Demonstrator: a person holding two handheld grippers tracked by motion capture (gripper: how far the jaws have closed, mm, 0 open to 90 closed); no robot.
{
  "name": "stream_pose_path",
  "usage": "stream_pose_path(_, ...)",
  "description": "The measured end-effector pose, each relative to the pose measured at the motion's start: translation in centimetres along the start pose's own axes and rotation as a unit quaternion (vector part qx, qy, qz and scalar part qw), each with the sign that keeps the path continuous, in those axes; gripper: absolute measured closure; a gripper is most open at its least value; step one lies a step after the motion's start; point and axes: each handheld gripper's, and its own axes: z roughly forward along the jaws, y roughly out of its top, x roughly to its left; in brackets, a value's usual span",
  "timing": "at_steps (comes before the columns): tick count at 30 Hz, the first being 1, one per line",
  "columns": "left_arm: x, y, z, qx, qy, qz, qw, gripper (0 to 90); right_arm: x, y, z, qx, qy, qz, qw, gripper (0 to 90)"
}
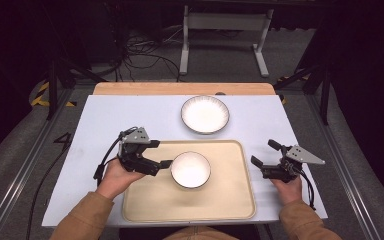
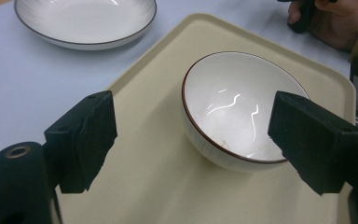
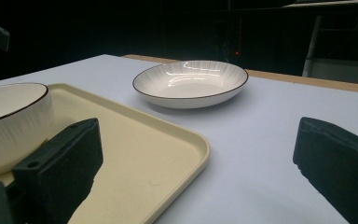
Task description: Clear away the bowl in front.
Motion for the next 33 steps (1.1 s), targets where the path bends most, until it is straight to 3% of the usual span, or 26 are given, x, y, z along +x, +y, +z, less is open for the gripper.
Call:
stream_pose_path(9,0.7,-2.1,-2.4,-0.066,0.008,-0.006,0.9978,7.7,0.0,0.0,0.0,-0.001,0.004,-0.001,1.0000,1.6)
stream_pose_path(13,0.9,-2.9,-3.0,-0.079,0.006,-0.004,0.9969,5.4,0.1,0.0,0.0,0.000,0.006,-0.004,1.0000,1.5)
stream_pose_path(19,0.9,-4.5,-4.0,-0.125,0.018,0.012,0.9919,1.9,0.1,0.0,-0.1,0.000,0.008,-0.006,1.0000,1.2)
stream_pose_path(25,0.9,-5.7,-4.3,-0.143,0.016,0.025,0.9893,0.1,0.1,0.0,-0.1,-0.002,0.009,-0.008,0.9999,0.9)
stream_pose_path(28,1.0,-6.3,-4.6,-0.151,0.032,0.030,0.9876,0.1,0.2,0.1,-0.1,-0.001,0.008,-0.012,0.9999,0.6)
stream_pose_path(33,1.3,-7.3,-5.0,-0.165,0.056,0.010,0.9846,0.1,0.3,0.1,-0.2,-0.004,0.011,-0.017,0.9998,0.4)
